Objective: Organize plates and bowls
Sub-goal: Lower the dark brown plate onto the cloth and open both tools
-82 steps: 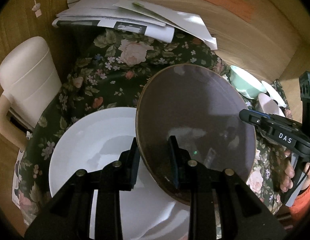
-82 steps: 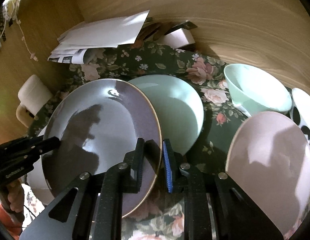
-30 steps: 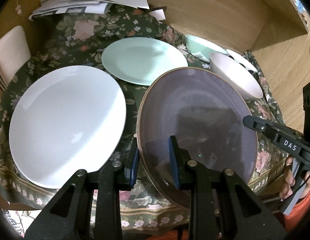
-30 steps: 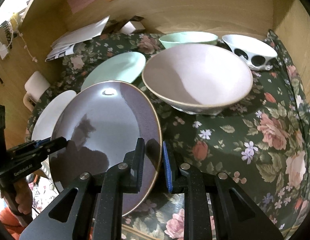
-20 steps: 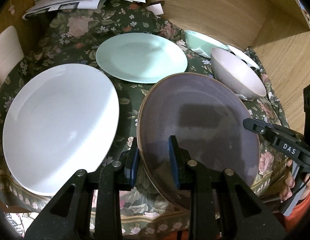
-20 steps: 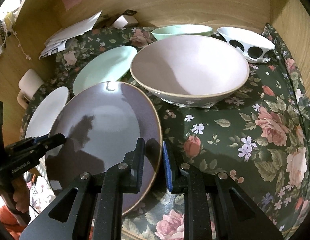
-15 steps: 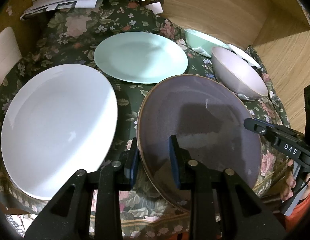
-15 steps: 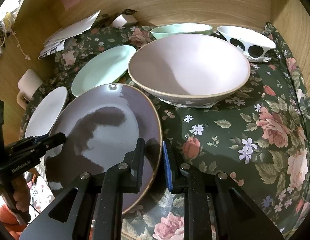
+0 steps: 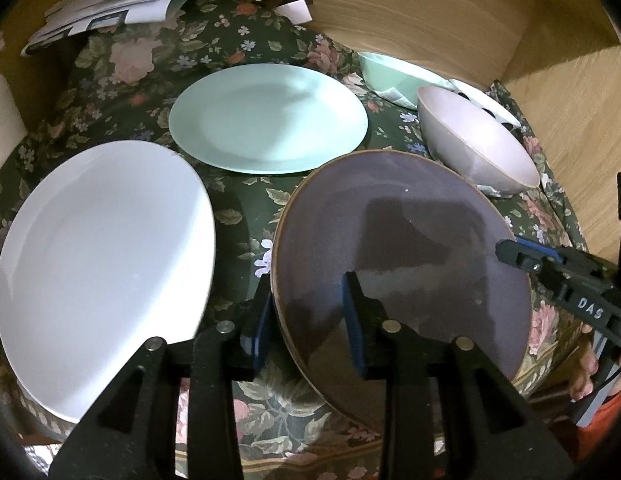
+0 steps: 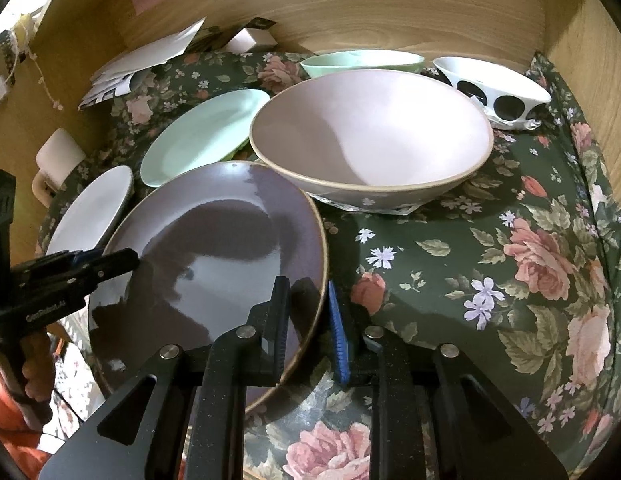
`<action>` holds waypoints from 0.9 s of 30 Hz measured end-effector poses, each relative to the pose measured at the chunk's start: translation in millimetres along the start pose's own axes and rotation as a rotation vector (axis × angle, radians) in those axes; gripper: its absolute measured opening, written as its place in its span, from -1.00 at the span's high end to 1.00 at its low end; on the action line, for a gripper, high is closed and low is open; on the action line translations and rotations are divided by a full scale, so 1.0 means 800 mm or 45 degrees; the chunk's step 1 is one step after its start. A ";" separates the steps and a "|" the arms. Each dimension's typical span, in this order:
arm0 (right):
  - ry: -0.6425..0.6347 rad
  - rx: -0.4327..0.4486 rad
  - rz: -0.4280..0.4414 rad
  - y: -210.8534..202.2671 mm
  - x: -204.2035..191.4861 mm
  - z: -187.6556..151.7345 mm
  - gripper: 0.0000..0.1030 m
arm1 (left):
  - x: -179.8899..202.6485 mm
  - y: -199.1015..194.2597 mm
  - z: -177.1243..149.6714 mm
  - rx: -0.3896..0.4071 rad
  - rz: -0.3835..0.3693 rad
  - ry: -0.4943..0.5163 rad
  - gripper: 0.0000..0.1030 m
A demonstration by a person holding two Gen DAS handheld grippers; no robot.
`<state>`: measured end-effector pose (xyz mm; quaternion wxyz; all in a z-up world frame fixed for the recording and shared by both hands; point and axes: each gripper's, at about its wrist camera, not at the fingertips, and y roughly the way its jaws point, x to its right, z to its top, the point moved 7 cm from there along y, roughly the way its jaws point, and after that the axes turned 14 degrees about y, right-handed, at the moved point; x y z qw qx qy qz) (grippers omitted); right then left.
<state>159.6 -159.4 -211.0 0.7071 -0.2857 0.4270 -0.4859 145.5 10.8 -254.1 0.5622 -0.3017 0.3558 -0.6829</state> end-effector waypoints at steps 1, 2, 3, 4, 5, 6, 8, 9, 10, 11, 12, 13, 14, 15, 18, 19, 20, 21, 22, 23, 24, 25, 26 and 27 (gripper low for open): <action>0.000 0.001 0.001 -0.002 0.000 0.000 0.63 | 0.000 -0.001 0.000 0.008 0.005 0.009 0.38; -0.004 0.000 0.000 -0.003 0.000 0.000 0.63 | -0.001 -0.003 0.000 0.015 0.015 0.015 0.37; -0.011 0.005 -0.004 -0.005 0.000 -0.001 0.63 | -0.002 -0.004 0.001 0.020 0.024 0.015 0.36; -0.013 0.014 -0.013 -0.008 0.000 -0.002 0.61 | -0.005 -0.006 0.001 0.031 0.032 0.009 0.33; -0.018 0.025 -0.016 -0.012 0.000 -0.002 0.59 | -0.008 -0.010 0.002 0.045 0.036 0.000 0.27; -0.025 0.035 -0.017 -0.016 -0.001 -0.002 0.57 | -0.011 -0.012 0.003 0.054 0.040 -0.007 0.20; -0.035 0.058 -0.014 -0.023 -0.005 -0.002 0.53 | -0.017 -0.021 0.005 0.087 0.056 -0.024 0.11; -0.041 0.073 -0.007 -0.028 -0.008 -0.001 0.48 | -0.020 -0.027 0.006 0.109 0.056 -0.032 0.09; -0.046 0.089 0.005 -0.032 -0.013 0.001 0.42 | -0.023 -0.032 0.007 0.121 0.056 -0.036 0.06; -0.048 0.098 0.012 -0.034 -0.016 0.002 0.39 | -0.025 -0.038 0.009 0.138 0.071 -0.042 0.01; -0.055 0.115 0.020 -0.039 -0.021 0.004 0.36 | -0.028 -0.044 0.010 0.160 0.084 -0.049 -0.02; -0.064 0.131 0.030 -0.042 -0.027 0.005 0.33 | -0.031 -0.053 0.011 0.185 0.098 -0.053 -0.04; -0.069 0.138 0.036 -0.043 -0.031 0.006 0.32 | -0.034 -0.059 0.012 0.203 0.106 -0.055 -0.09; -0.078 0.149 0.051 -0.046 -0.038 0.008 0.30 | -0.037 -0.067 0.013 0.225 0.111 -0.059 -0.13; -0.101 0.170 0.091 -0.050 -0.058 0.013 0.21 | -0.049 -0.090 0.014 0.285 0.136 -0.075 -0.20; -0.113 0.178 0.101 -0.051 -0.065 0.014 0.19 | -0.053 -0.097 0.014 0.302 0.150 -0.078 -0.24; -0.122 0.183 0.109 -0.051 -0.071 0.015 0.18 | -0.058 -0.106 0.013 0.320 0.164 -0.084 -0.34; -0.138 0.188 0.123 -0.051 -0.080 0.016 0.13 | -0.062 -0.112 0.012 0.333 0.172 -0.089 -0.45; -0.148 0.192 0.133 -0.051 -0.086 0.017 0.03 | -0.068 -0.119 0.011 0.348 0.182 -0.097 -0.51; -0.156 0.197 0.148 -0.051 -0.093 0.019 -0.03 | -0.072 -0.124 0.010 0.360 0.193 -0.104 -0.63; -0.162 0.204 0.167 -0.052 -0.102 0.021 -0.14 | -0.079 -0.131 0.008 0.377 0.212 -0.113 -0.70; -0.170 0.211 0.183 -0.052 -0.110 0.022 -0.21 | -0.086 -0.136 0.006 0.389 0.233 -0.121 -0.71; -0.177 0.214 0.189 -0.052 -0.115 0.022 -0.23 | -0.094 -0.142 0.003 0.399 0.265 -0.128 -0.72; -0.190 0.216 0.199 -0.051 -0.123 0.023 -0.29 | -0.099 -0.145 0.001 0.404 0.285 -0.130 -0.73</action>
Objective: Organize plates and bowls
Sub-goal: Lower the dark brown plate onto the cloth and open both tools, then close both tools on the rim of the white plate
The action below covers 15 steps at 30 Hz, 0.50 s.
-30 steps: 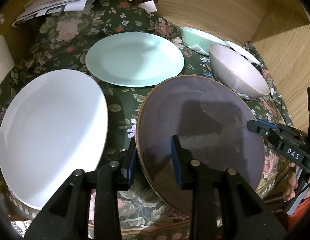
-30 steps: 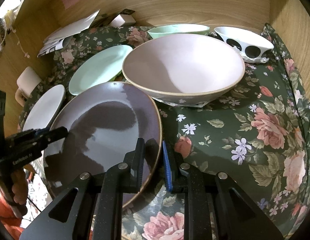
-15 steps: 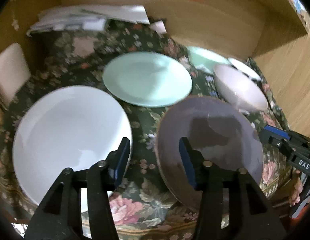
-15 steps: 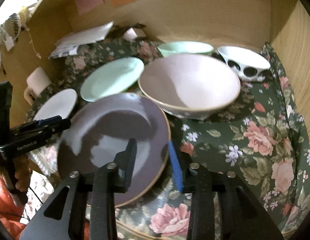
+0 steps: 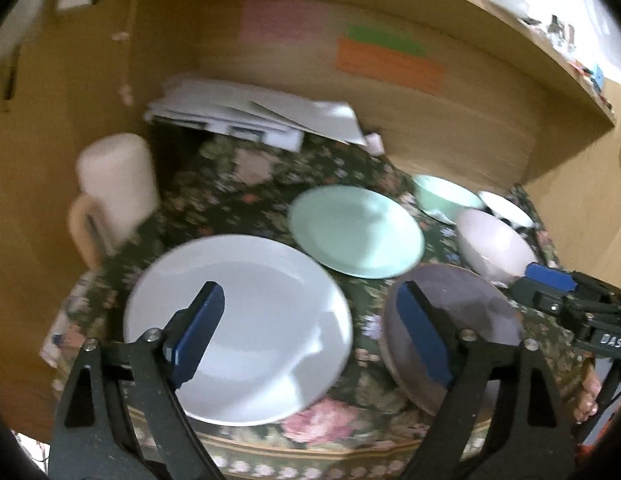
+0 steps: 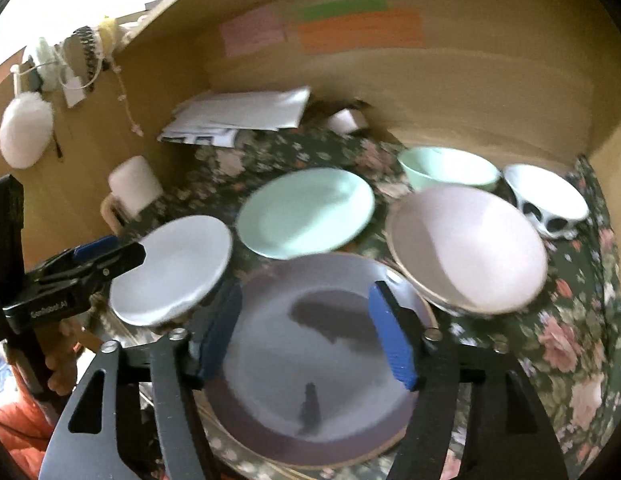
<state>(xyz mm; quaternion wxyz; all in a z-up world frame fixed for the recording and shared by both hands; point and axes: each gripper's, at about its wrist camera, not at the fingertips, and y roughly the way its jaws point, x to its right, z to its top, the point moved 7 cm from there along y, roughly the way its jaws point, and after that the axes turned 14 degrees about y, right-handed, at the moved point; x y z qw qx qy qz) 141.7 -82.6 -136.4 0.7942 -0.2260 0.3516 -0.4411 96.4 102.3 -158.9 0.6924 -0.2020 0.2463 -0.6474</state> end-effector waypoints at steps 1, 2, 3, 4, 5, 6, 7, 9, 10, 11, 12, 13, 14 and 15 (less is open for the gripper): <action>-0.010 0.000 0.011 0.003 -0.008 0.002 -0.36 | -0.007 -0.002 -0.001 0.003 0.017 0.002 -0.74; -0.017 -0.002 0.021 0.006 -0.014 0.003 -0.38 | -0.015 -0.004 -0.002 0.004 0.034 0.001 -0.75; -0.025 -0.003 0.032 0.008 -0.020 0.004 -0.42 | -0.023 -0.005 -0.005 0.003 0.047 -0.002 -0.76; -0.035 -0.006 0.041 0.011 -0.027 0.004 -0.44 | -0.028 -0.007 -0.006 0.002 0.057 -0.004 -0.76; -0.045 -0.009 0.048 0.014 -0.032 0.004 -0.45 | -0.035 -0.008 -0.008 0.001 0.069 -0.006 -0.77; -0.059 -0.012 0.056 0.019 -0.039 0.005 -0.47 | -0.042 -0.009 -0.010 0.000 0.084 -0.005 -0.77; -0.070 -0.017 0.063 0.023 -0.046 0.006 -0.48 | -0.049 -0.010 -0.013 -0.003 0.100 -0.003 -0.77; -0.089 -0.031 0.076 0.031 -0.057 0.006 -0.49 | -0.061 -0.011 -0.017 -0.009 0.125 0.000 -0.78; -0.103 -0.044 0.083 0.037 -0.064 0.006 -0.49 | -0.068 -0.011 -0.020 -0.014 0.139 0.002 -0.79; -0.115 -0.054 0.087 0.042 -0.070 0.005 -0.49 | -0.075 -0.011 -0.024 -0.020 0.151 0.002 -0.79; -0.125 -0.063 0.088 0.047 -0.075 0.005 -0.49 | -0.081 -0.010 -0.027 -0.028 0.162 0.000 -0.79; -0.134 -0.070 0.091 0.051 -0.079 0.004 -0.49 | -0.087 -0.009 -0.031 -0.038 0.172 -0.003 -0.79; -0.144 -0.080 0.093 0.057 -0.084 0.004 -0.49 | -0.094 -0.006 -0.035 -0.051 0.180 -0.009 -0.79; -0.153 -0.093 0.096 0.063 -0.089 0.003 -0.49 | -0.100 -0.003 -0.040 -0.068 0.183 -0.016 -0.79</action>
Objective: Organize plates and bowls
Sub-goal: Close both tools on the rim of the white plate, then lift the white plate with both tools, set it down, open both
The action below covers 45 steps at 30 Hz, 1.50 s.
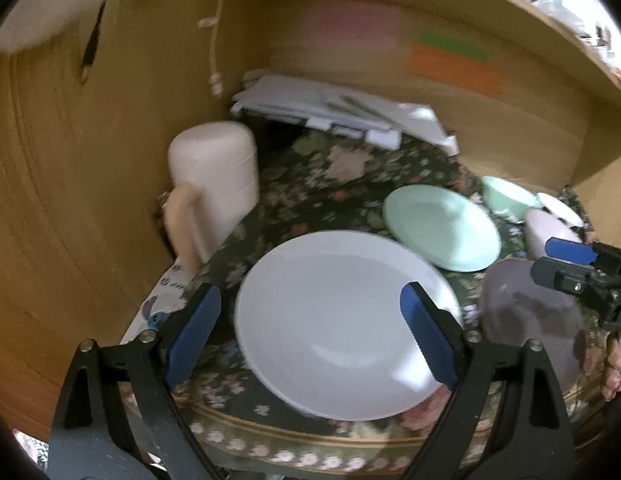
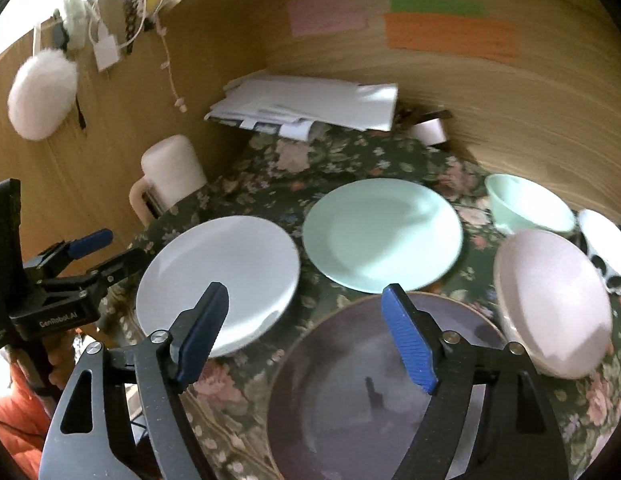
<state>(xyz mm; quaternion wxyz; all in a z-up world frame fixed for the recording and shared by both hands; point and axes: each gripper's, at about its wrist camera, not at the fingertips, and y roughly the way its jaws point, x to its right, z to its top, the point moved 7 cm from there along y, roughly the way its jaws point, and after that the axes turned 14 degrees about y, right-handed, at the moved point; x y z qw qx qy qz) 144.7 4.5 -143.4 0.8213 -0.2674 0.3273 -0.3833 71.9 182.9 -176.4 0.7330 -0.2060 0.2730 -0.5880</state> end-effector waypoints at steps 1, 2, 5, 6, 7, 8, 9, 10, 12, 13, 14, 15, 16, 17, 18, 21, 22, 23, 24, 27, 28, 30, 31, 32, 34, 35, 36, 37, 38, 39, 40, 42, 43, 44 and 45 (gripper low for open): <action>-0.007 -0.014 0.006 0.007 -0.005 0.000 -0.49 | -0.006 0.005 -0.005 -0.022 0.001 -0.008 -0.79; -0.012 -0.026 0.009 0.013 -0.008 0.000 -0.49 | -0.012 0.010 -0.011 -0.044 0.000 -0.016 -0.79; -0.027 -0.069 0.007 0.034 -0.016 -0.002 -0.49 | -0.023 0.026 -0.024 -0.102 -0.007 -0.037 -0.79; -0.032 -0.085 0.003 0.041 -0.017 -0.002 -0.49 | -0.026 0.030 -0.028 -0.117 -0.013 -0.042 -0.79; -0.038 -0.101 -0.001 0.048 -0.019 -0.003 -0.49 | -0.028 0.034 -0.032 -0.131 -0.022 -0.046 -0.79; -0.042 -0.113 -0.003 0.052 -0.019 -0.003 -0.49 | -0.030 0.038 -0.035 -0.147 -0.036 -0.051 -0.79; -0.045 -0.133 -0.006 0.059 -0.020 -0.004 -0.49 | -0.031 0.040 -0.038 -0.160 -0.040 -0.050 -0.79; -0.044 -0.154 -0.008 0.067 -0.020 -0.005 -0.49 | -0.032 0.043 -0.040 -0.169 -0.052 -0.056 -0.79; -0.047 -0.187 -0.011 0.078 -0.020 -0.007 -0.49 | -0.034 0.049 -0.045 -0.193 -0.075 -0.060 -0.76; -0.047 -0.199 -0.014 0.083 -0.020 -0.008 -0.48 | -0.034 0.052 -0.047 -0.203 -0.083 -0.061 -0.73; -0.049 -0.216 -0.016 0.089 -0.020 -0.009 -0.48 | -0.034 0.055 -0.050 -0.218 -0.092 -0.060 -0.65; -0.053 -0.239 -0.011 0.096 -0.020 -0.011 -0.48 | -0.033 0.058 -0.052 -0.231 -0.098 -0.057 -0.56; -0.052 -0.248 -0.009 0.099 -0.021 -0.012 -0.44 | -0.033 0.061 -0.054 -0.247 -0.108 -0.054 -0.51; -0.050 -0.259 -0.012 0.104 -0.021 -0.013 -0.40 | -0.032 0.064 -0.057 -0.262 -0.119 -0.055 -0.45; -0.053 -0.270 -0.014 0.108 -0.021 -0.013 -0.32 | -0.032 0.065 -0.059 -0.276 -0.126 -0.059 -0.39; -0.058 -0.301 -0.011 0.117 -0.021 -0.016 -0.16 | -0.032 0.070 -0.063 -0.301 -0.142 -0.073 -0.29; -0.061 -0.307 -0.011 0.119 -0.021 -0.016 -0.10 | -0.032 0.072 -0.064 -0.309 -0.151 -0.080 -0.25; -0.066 -0.316 -0.014 0.121 -0.021 -0.018 -0.06 | -0.032 0.074 -0.066 -0.322 -0.161 -0.090 -0.19; -0.068 -0.321 -0.017 0.123 -0.022 -0.018 0.00 | -0.031 0.075 -0.067 -0.330 -0.170 -0.095 -0.13; -0.067 -0.341 -0.018 0.128 -0.020 -0.020 0.13 | -0.032 0.075 -0.071 -0.344 -0.194 -0.109 -0.04; -0.062 -0.349 -0.016 0.130 -0.019 -0.021 0.17 | -0.032 0.075 -0.070 -0.344 -0.199 -0.113 -0.02; -0.054 -0.366 -0.013 0.134 -0.017 -0.021 0.22 | -0.030 0.074 -0.069 -0.347 -0.214 -0.111 0.07; -0.054 -0.373 -0.015 0.138 -0.016 -0.022 0.24 | -0.029 0.073 -0.069 -0.345 -0.221 -0.106 0.08; -0.054 -0.380 -0.015 0.140 -0.016 -0.022 0.25 | -0.027 0.072 -0.069 -0.342 -0.225 -0.102 0.09; -0.052 -0.399 -0.016 0.145 -0.016 -0.025 0.30 | -0.024 0.073 -0.067 -0.339 -0.232 -0.092 0.12; -0.049 -0.412 -0.010 0.147 -0.016 -0.026 0.32 | -0.023 0.073 -0.066 -0.338 -0.237 -0.088 0.14; -0.046 -0.425 -0.004 0.149 -0.016 -0.028 0.36 | -0.022 0.074 -0.066 -0.337 -0.236 -0.086 0.15; -0.043 -0.431 -0.005 0.152 -0.016 -0.029 0.39 | -0.022 0.074 -0.065 -0.337 -0.236 -0.086 0.15; -0.040 -0.431 -0.006 0.154 -0.015 -0.030 0.39 | -0.022 0.074 -0.065 -0.337 -0.238 -0.087 0.15; -0.039 -0.433 -0.006 0.157 -0.016 -0.031 0.40 | -0.021 0.073 -0.065 -0.336 -0.239 -0.084 0.15; -0.041 -0.433 -0.010 0.159 -0.016 -0.031 0.40 | -0.021 0.073 -0.064 -0.336 -0.235 -0.076 0.15; -0.048 -0.429 -0.017 0.160 -0.017 -0.032 0.41 | -0.020 0.072 -0.063 -0.331 -0.226 -0.065 0.15; -0.049 -0.429 -0.018 0.160 -0.017 -0.031 0.41 | -0.020 0.071 -0.062 -0.330 -0.222 -0.063 0.15; -0.051 -0.427 -0.021 0.161 -0.017 -0.031 0.41 | -0.019 0.071 -0.062 -0.328 -0.219 -0.061 0.15; -0.050 -0.426 -0.022 0.161 -0.017 -0.031 0.42 | -0.020 0.070 -0.062 -0.326 -0.218 -0.059 0.15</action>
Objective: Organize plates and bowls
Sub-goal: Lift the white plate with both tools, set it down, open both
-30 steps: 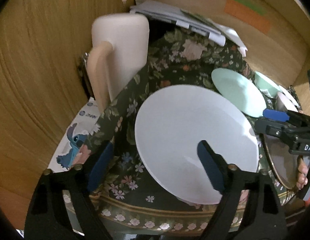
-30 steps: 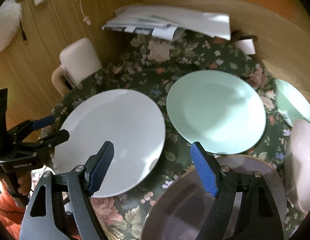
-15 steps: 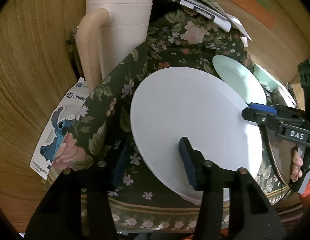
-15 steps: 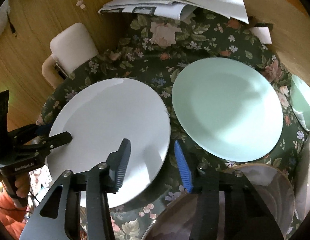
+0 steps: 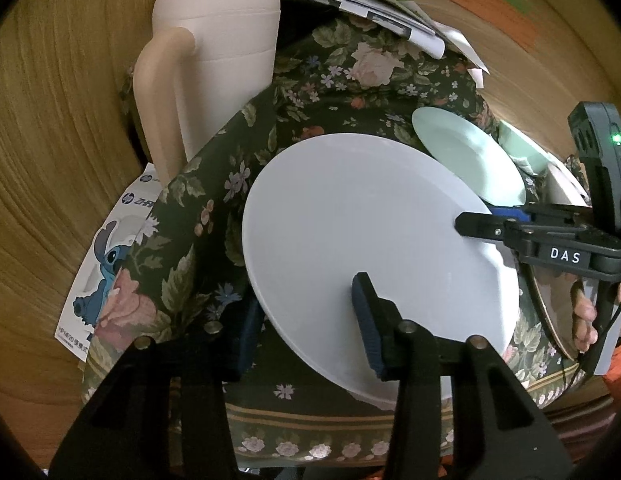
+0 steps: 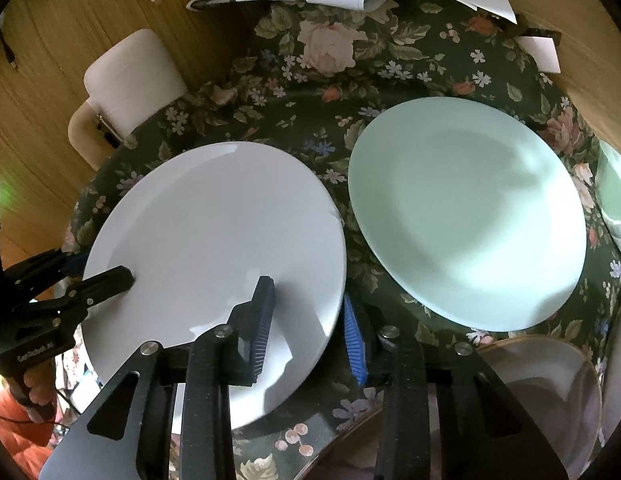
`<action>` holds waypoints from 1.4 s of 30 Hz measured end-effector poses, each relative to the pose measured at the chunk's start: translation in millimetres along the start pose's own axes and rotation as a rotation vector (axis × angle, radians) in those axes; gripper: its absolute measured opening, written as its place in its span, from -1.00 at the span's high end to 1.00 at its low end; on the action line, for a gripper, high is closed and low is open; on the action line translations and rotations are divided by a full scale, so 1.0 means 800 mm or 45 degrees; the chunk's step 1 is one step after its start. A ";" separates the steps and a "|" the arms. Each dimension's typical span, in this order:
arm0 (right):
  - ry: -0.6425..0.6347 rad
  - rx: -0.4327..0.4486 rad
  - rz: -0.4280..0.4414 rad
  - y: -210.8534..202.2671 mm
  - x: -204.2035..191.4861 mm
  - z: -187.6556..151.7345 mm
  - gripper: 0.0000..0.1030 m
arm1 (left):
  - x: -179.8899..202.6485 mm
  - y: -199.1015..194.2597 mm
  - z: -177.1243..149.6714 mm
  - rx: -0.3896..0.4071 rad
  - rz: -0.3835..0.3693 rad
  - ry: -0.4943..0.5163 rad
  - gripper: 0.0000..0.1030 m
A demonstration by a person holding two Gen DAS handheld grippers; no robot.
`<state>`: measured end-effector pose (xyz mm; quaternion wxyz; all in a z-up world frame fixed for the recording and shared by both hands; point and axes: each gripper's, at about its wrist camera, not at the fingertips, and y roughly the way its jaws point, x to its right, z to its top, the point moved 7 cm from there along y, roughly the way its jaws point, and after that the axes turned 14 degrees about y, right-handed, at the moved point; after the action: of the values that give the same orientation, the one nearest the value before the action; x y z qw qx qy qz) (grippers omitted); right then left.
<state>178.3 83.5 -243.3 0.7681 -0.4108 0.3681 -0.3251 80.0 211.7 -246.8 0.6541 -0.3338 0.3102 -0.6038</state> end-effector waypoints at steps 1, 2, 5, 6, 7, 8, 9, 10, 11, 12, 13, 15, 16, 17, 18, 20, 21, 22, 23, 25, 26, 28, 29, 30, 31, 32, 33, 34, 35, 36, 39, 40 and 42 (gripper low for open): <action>0.000 0.000 -0.001 0.000 0.000 0.000 0.42 | 0.000 0.000 0.000 0.002 0.002 0.001 0.15; -0.003 0.004 -0.005 -0.001 -0.001 0.000 0.43 | 0.000 -0.001 0.000 0.005 0.005 0.003 0.15; -0.012 0.019 -0.018 -0.002 -0.002 0.000 0.43 | 0.001 -0.002 0.000 0.011 0.011 0.005 0.15; -0.013 0.026 -0.022 -0.002 -0.002 0.000 0.44 | 0.001 -0.002 -0.001 0.010 0.010 0.003 0.15; -0.012 0.031 -0.023 -0.003 -0.002 0.000 0.45 | 0.001 -0.002 -0.001 0.012 0.009 0.001 0.15; -0.013 0.039 -0.027 -0.004 -0.001 0.000 0.45 | 0.001 -0.002 0.000 0.014 0.008 0.000 0.15; -0.011 0.046 -0.030 -0.005 -0.001 0.001 0.47 | 0.002 -0.003 0.000 0.016 0.007 0.001 0.15; -0.010 0.054 -0.034 -0.006 0.000 0.001 0.48 | 0.002 -0.003 0.001 0.018 0.006 0.000 0.15; -0.009 0.063 -0.037 -0.010 0.001 0.000 0.48 | 0.003 -0.003 0.002 0.021 0.006 0.001 0.15; -0.008 0.070 -0.040 -0.012 0.002 0.001 0.50 | 0.003 -0.003 0.004 0.021 0.009 0.003 0.15; -0.005 0.077 -0.042 -0.014 0.003 0.001 0.51 | 0.004 -0.005 0.005 0.025 0.012 0.006 0.15; -0.002 0.087 -0.042 -0.017 0.004 0.002 0.52 | 0.005 -0.009 0.008 0.038 0.020 0.011 0.16; -0.001 0.093 -0.042 -0.018 0.005 0.003 0.53 | 0.006 -0.011 0.010 0.044 0.024 0.013 0.16; -0.001 0.104 -0.043 -0.022 0.005 0.003 0.54 | 0.006 -0.012 0.012 0.052 0.029 0.015 0.16; -0.002 0.113 -0.044 -0.025 0.006 0.004 0.54 | 0.007 -0.014 0.014 0.059 0.032 0.015 0.16; -0.006 0.133 -0.049 -0.031 0.007 0.005 0.56 | 0.009 -0.019 0.018 0.074 0.040 0.021 0.16; -0.006 0.145 -0.049 -0.035 0.008 0.005 0.57 | 0.010 -0.021 0.019 0.076 0.044 0.025 0.16; -0.005 0.151 -0.049 -0.037 0.008 0.006 0.57 | 0.012 -0.024 0.021 0.082 0.046 0.029 0.16; -0.003 0.159 -0.048 -0.041 0.009 0.006 0.58 | 0.013 -0.026 0.024 0.091 0.048 0.036 0.16; 0.004 0.174 -0.046 -0.049 0.012 0.005 0.58 | 0.018 -0.029 0.028 0.108 0.050 0.046 0.18; 0.008 0.181 -0.046 -0.053 0.014 0.005 0.59 | 0.021 -0.032 0.030 0.116 0.049 0.051 0.18; 0.018 0.200 -0.047 -0.063 0.018 0.004 0.59 | 0.026 -0.035 0.032 0.131 0.043 0.062 0.18; 0.022 0.206 -0.046 -0.067 0.020 0.004 0.59 | 0.030 -0.037 0.034 0.140 0.041 0.070 0.18; 0.031 0.218 -0.046 -0.073 0.023 0.003 0.60 | 0.033 -0.038 0.037 0.156 0.035 0.089 0.18; 0.039 0.227 -0.046 -0.076 0.025 0.004 0.60 | 0.037 -0.039 0.039 0.163 0.032 0.095 0.18; 0.043 0.233 -0.046 -0.079 0.027 0.003 0.60 | 0.040 -0.040 0.040 0.170 0.030 0.100 0.18; 0.050 0.244 -0.047 -0.084 0.029 0.002 0.61 | 0.044 -0.042 0.042 0.177 0.027 0.105 0.18; 0.054 0.252 -0.048 -0.089 0.031 0.002 0.61 | 0.048 -0.044 0.043 0.183 0.024 0.109 0.18; 0.061 0.265 -0.049 -0.095 0.035 0.001 0.61 | 0.051 -0.045 0.044 0.189 0.023 0.113 0.18; 0.066 0.275 -0.050 -0.101 0.037 -0.001 0.61 | 0.055 -0.047 0.044 0.194 0.018 0.117 0.18; 0.084 0.300 -0.054 -0.115 0.045 -0.005 0.61 | 0.065 -0.050 0.047 0.209 0.011 0.131 0.18; 0.089 0.303 -0.055 -0.116 0.046 -0.005 0.61 | 0.070 -0.051 0.048 0.214 0.009 0.138 0.18; 0.106 0.318 -0.057 -0.126 0.053 -0.009 0.61 | 0.079 -0.052 0.050 0.222 0.004 0.151 0.18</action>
<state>174.6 1.1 -171.5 0.7898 -0.3064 0.3471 -0.4023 92.7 149.3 -189.7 0.6620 -0.2387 0.2952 -0.6462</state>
